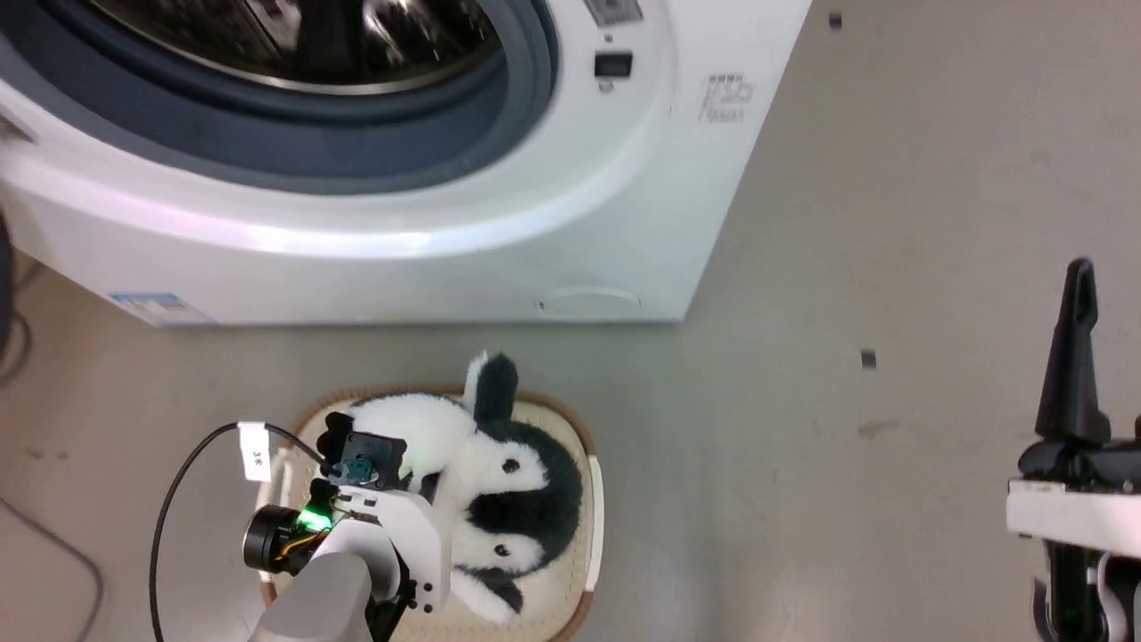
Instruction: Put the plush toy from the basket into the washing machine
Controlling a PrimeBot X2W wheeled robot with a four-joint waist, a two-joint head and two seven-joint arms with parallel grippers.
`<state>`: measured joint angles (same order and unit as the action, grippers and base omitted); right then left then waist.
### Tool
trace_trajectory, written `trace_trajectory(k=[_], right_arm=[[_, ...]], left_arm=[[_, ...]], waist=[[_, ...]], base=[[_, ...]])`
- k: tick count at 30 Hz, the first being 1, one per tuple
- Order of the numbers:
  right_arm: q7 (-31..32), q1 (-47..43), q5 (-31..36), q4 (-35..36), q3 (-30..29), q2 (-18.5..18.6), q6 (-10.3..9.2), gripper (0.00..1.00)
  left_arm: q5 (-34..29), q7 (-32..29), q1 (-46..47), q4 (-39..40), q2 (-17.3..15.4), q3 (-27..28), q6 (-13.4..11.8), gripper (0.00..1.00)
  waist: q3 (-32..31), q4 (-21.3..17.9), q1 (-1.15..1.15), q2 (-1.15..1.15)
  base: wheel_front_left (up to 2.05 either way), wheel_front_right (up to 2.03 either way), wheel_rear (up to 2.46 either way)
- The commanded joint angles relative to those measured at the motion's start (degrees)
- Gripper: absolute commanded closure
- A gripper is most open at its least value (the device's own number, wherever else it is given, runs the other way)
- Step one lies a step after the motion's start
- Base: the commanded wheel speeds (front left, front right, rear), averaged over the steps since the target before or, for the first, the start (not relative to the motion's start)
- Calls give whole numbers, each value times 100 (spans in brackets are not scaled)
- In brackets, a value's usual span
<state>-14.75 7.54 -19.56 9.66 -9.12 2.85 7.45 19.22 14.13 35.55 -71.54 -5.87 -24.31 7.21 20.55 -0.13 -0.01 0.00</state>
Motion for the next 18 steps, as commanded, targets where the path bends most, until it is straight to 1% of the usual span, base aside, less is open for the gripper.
trace_trajectory(k=[1,4,10,14,18], right_arm=[[-25,-115,26,-22,3,3,3,0],[-25,-299,37,-51,11,3,3,0],[-25,-623,45,-92,16,3,3,0],[-25,-735,48,-89,59,3,3,0],[-25,-759,37,-49,82,3,3,0]], left_arm=[[-3,59,-65,122,-28,-6,-16,100],[-39,81,-212,498,-88,13,-133,100],[-173,85,-655,1667,-282,160,-462,100],[-245,85,-874,2388,-405,320,-681,100],[-258,86,-961,3021,-486,546,-864,100]], waist=[[-456,118,1,0],[-754,169,1,0],[-1225,257,1,0],[-1394,266,1,0],[-1401,237,1,0]], base=[[0,0,0],[0,0,0],[0,0,0],[0,0,0],[0,0,0]])
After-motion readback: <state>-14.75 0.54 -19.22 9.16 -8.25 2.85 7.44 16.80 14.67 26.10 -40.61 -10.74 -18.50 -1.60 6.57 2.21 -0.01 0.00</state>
